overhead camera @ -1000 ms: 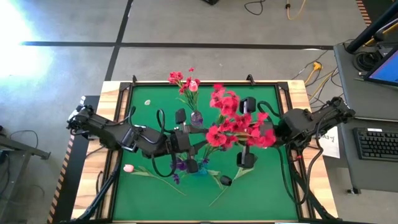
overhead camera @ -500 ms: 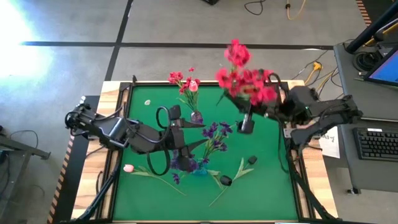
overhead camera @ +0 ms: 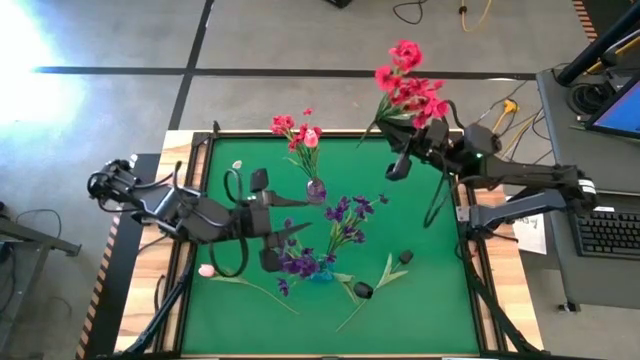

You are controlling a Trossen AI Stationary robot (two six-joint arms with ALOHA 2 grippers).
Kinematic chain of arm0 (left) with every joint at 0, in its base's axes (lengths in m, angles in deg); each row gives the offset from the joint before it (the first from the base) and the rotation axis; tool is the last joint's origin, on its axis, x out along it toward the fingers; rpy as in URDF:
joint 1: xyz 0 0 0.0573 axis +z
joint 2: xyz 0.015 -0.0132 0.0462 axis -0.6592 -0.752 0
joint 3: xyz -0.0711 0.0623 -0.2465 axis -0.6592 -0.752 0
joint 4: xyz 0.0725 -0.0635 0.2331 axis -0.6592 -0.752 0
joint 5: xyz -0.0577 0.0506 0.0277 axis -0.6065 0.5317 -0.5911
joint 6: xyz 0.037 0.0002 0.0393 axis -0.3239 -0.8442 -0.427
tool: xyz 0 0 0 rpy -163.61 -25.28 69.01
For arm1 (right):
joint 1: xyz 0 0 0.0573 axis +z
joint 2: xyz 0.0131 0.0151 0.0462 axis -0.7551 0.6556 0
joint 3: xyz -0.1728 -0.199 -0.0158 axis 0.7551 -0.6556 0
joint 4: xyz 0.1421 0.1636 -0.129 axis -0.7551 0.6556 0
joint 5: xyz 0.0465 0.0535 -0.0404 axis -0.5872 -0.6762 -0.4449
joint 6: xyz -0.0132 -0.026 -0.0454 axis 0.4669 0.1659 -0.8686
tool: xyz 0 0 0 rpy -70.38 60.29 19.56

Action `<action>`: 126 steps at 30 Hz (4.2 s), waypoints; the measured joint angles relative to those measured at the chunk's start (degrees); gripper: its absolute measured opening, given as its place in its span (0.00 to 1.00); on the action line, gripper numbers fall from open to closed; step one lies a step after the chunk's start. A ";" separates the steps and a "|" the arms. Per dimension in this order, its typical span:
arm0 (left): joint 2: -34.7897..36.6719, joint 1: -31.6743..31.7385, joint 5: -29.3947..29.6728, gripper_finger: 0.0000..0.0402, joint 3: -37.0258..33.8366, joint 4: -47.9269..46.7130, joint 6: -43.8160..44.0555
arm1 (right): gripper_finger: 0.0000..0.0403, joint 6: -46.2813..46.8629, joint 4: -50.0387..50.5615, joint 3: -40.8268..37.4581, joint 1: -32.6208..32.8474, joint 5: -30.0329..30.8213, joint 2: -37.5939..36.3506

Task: Sort flowers into vase by color
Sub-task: Put the red flowers into the purple vase

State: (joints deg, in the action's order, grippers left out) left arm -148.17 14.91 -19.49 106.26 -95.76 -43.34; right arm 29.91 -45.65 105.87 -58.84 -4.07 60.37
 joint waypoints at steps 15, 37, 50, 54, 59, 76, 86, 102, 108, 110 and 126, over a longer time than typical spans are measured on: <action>19.66 0.00 1.23 0.39 -28.39 20.19 2.24 | 0.03 12.13 -13.23 -12.19 -14.14 -10.47 4.34; 26.71 3.28 7.65 0.39 -50.58 31.47 4.46 | 0.03 24.46 -43.89 -22.94 -25.44 -32.03 22.85; 26.70 7.50 7.48 0.39 -65.12 42.84 13.31 | 0.03 29.80 -61.29 -23.64 -20.77 -32.62 34.09; 26.06 7.65 7.45 0.39 -66.90 45.21 14.10 | 0.03 29.75 -61.74 -21.33 -18.93 -32.74 35.88; 25.06 7.74 7.49 0.39 -67.58 46.81 14.70 | 0.03 29.33 -61.62 -18.22 -17.16 -32.74 37.86; 24.49 7.78 7.48 0.39 -67.61 46.88 15.59 | 0.03 24.35 -60.76 -16.38 -16.13 -32.15 41.87; 24.49 7.78 7.49 0.39 -67.61 46.85 15.61 | 0.03 23.25 -57.93 -14.26 -15.58 -31.69 42.61; 24.49 7.79 7.51 0.39 -67.61 46.39 15.59 | 0.03 23.17 -53.94 -14.26 -15.05 -31.04 42.61; 24.49 7.80 7.52 0.39 -67.59 46.33 15.59 | 0.03 23.24 -52.74 -14.28 -15.04 -31.03 42.61; 24.49 7.80 7.52 0.39 -67.60 46.35 15.59 | 0.03 23.20 -52.76 -14.28 -14.94 -31.01 42.61; 24.49 7.80 7.54 0.39 -67.61 46.24 15.57 | 0.03 21.55 -50.86 -14.28 -13.55 -31.00 42.61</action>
State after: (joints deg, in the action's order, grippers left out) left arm -123.68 22.72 -11.95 38.66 -49.52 -27.77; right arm 51.47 -96.50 91.59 -72.39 -35.07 102.97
